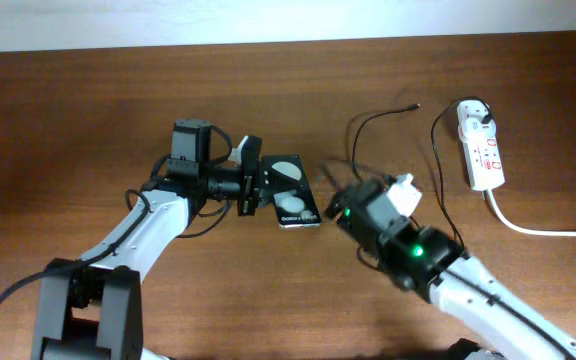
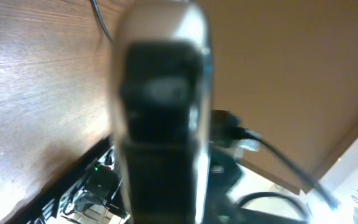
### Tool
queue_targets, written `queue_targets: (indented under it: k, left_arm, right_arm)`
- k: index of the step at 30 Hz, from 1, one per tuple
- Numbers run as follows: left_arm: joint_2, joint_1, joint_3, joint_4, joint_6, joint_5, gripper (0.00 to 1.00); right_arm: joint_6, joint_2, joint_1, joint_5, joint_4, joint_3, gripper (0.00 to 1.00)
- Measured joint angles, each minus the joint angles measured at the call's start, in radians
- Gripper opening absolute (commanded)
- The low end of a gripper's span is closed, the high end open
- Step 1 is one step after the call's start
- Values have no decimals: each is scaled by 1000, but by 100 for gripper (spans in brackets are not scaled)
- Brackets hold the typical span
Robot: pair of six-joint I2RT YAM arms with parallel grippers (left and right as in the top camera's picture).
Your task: Plug charger to phone and switch on socket
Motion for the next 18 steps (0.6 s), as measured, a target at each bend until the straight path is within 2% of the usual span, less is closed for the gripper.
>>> queue_targets:
  k: [3, 8, 10, 11, 14, 18]
  left_arm:
    - [0, -1, 0, 0, 1, -13, 0]
    - [0, -1, 0, -1, 0, -25, 0]
    - [0, -1, 0, 0, 1, -30, 0]
    - [0, -1, 0, -1, 0, -31, 0]
    - [0, -1, 0, -2, 1, -33, 0]
    - [0, -1, 0, -2, 1, -33, 0]
  right_arm:
    - [-101, 60, -104, -2, -124, 185, 99]
    - [-248, 280, -228, -28, -286, 483, 100]
    - [-289, 417, -282, -33, -339, 632, 93]
    - [-302, 489, -304, -36, -339, 706, 90]
    - [-310, 678, -361, -37, -244, 829, 90]
    - [-310, 872, -414, -55, -93, 840, 90]
